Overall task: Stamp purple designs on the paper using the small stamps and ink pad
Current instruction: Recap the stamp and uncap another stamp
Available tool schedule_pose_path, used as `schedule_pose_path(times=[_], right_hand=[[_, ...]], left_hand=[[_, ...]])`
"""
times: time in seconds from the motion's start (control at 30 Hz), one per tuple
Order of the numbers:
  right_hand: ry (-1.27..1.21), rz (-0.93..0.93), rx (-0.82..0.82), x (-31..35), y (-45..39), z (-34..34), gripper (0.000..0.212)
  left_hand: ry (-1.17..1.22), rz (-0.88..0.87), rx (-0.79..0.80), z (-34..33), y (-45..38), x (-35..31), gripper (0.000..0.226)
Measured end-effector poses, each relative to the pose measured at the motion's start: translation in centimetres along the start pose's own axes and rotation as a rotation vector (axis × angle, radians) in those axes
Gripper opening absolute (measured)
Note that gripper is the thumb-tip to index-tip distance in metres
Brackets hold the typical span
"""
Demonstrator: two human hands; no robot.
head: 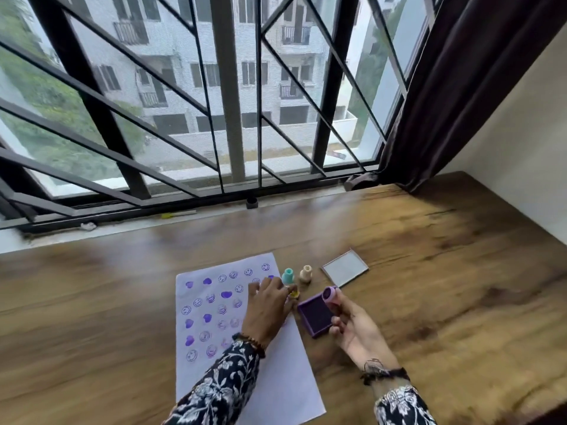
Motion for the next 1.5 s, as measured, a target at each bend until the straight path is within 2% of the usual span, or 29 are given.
schedule_pose_path(times=[0.17, 0.3, 0.37, 0.43, 0.5, 0.57, 0.63, 0.67, 0.77, 0.87, 1.0, 1.2, 1.33, 1.4, 1.5], right_hand=[[-0.001, -0.045, 0.05, 0.1, -0.3, 0.1, 0.012], [-0.063, -0.087, 0.092, -0.3, -0.4, 0.0, 0.015], [-0.108, -0.102, 0.102, -0.5, -0.4, 0.0, 0.013], [-0.146, -0.094, 0.135, -0.4, -0.4, -0.3, 0.011], [-0.136, -0.046, 0.19, 0.3, -0.2, -1.0, 0.013], [-0.093, 0.027, 0.247, 1.0, 0.1, -1.8, 0.023], [-0.037, 0.106, 0.29, 1.8, 0.5, -2.4, 0.026], [0.0, 0.145, 0.3, 2.1, 0.8, -2.7, 0.027], [0.176, 0.272, 0.277, 3.1, 1.6, -3.1, 0.032], [0.337, 0.359, 0.256, 3.7, 2.3, -3.4, 0.029], [0.411, 0.43, 0.272, 4.5, 3.2, -3.9, 0.021], [0.564, 0.49, 0.204, 5.4, 3.3, -4.4, 0.02], [0.644, 0.508, 0.08, 5.2, 2.1, -3.9, 0.039], [0.725, 0.519, 0.022, 4.8, 1.1, -3.8, 0.036], [0.925, 0.645, -0.047, 4.5, -0.3, -4.4, 0.013]], left_hand=[[-0.003, 0.037, -0.02, -0.1, -0.9, 0.0, 0.026], [0.099, 0.074, -0.022, 0.3, -0.7, -0.2, 0.02], [0.202, 0.126, -0.077, 1.4, -0.3, -0.1, 0.021], [0.468, 0.256, -0.192, 2.8, 0.5, 0.5, 0.025], [0.908, 0.405, -0.228, 3.4, 1.4, 0.7, 0.02], [1.276, 0.483, -0.128, 3.0, 2.2, -0.5, 0.012], [1.415, 0.508, -0.003, 2.5, 2.9, -1.6, 0.013], [1.445, 0.497, 0.035, 2.4, 3.1, -2.0, 0.021], [1.459, 0.48, 0.083, 2.2, 3.5, -2.3, 0.038], [1.421, 0.45, 0.083, 2.7, 3.5, -2.2, 0.029], [1.419, 0.388, 0.008, 3.6, 3.3, -2.2, 0.012], [1.435, 0.309, -0.08, 4.7, 2.9, -2.0, 0.028], [1.409, 0.305, -0.146, 4.2, 2.7, -1.3, 0.027], [1.278, 0.323, -0.188, 3.6, 2.7, -0.6, 0.021], [0.883, 0.371, -0.248, 2.5, 2.6, 0.6, 0.018]])
Point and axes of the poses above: each hand's wrist, its own y-axis away from the middle knuckle, its own z-axis out of the back of the hand, x = y × z, the point moved 8 cm from there along -y, towards the middle knuckle, and after that the axes turned 3 degrees about -z, right-handed, at the moved point
